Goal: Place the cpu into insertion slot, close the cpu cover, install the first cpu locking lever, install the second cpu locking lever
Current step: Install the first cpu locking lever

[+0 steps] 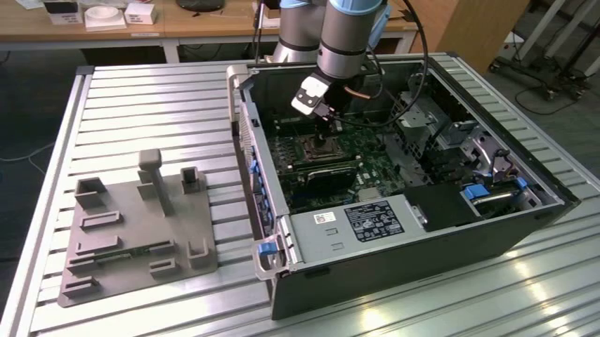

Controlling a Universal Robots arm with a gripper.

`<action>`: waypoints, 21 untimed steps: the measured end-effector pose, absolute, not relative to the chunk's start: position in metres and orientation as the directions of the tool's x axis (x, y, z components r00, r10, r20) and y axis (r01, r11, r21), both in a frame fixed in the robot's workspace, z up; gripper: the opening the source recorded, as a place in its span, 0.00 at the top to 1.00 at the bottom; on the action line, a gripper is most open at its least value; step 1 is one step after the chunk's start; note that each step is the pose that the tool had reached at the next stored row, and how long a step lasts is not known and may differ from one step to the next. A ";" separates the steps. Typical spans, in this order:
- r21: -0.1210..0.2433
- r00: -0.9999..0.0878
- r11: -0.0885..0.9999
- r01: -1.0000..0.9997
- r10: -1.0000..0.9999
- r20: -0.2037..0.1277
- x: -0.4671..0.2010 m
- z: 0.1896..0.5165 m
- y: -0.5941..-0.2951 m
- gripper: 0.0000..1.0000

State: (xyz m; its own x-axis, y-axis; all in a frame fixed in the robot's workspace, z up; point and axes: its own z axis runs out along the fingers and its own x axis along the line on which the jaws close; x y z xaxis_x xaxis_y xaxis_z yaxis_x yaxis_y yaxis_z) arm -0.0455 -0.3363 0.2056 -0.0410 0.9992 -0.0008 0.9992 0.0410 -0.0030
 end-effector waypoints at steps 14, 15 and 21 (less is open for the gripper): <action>-0.003 -0.041 0.041 0.999 0.999 -0.001 -0.046 0.218 -0.336 0.90; -0.003 -0.041 0.041 0.999 0.999 -0.001 -0.046 0.219 -0.336 0.90; -0.003 -0.042 0.042 0.999 0.999 -0.001 -0.046 0.224 -0.336 0.90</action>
